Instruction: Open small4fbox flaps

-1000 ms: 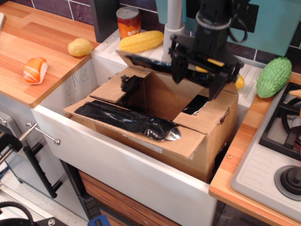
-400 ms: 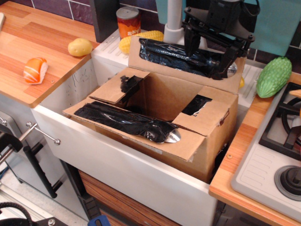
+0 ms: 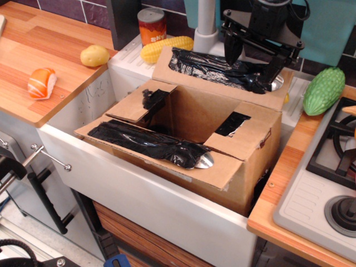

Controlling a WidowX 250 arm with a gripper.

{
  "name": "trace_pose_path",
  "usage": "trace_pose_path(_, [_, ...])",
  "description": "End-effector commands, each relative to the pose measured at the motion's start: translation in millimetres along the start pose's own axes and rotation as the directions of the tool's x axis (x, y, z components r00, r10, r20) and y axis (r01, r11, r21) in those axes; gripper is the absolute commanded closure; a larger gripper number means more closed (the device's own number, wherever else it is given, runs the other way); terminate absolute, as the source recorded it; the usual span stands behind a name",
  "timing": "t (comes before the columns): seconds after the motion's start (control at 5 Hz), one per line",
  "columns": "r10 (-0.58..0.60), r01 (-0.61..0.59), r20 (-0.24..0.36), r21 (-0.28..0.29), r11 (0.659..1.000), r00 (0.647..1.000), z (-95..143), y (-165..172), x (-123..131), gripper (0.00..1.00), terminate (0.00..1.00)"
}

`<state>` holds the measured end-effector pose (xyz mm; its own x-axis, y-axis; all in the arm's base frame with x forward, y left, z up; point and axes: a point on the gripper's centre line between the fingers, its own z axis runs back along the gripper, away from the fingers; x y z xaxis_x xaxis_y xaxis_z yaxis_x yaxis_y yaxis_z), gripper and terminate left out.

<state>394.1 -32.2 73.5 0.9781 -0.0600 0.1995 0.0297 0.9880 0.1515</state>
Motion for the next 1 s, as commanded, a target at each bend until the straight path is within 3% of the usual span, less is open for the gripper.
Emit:
trace_pose_path(0.0, [0.031,-0.033,0.120,0.011,0.999,0.992,-17,-2,20,0.00,0.00])
trace_pose_path(0.2, [0.050,-0.046,0.094,-0.039,0.998,0.994,-31,-10,22,0.00,0.00])
trace_pose_path(0.4, [0.054,-0.051,0.049,-0.050,0.997,0.997,-30,-12,19,0.00,0.00])
trace_pose_path(0.6, [0.042,-0.041,0.032,-0.025,0.999,0.999,-20,-12,14,0.00,0.00])
trace_pose_path(0.8, [0.037,-0.037,0.002,-0.017,0.999,0.999,-13,-8,11,0.00,1.00])
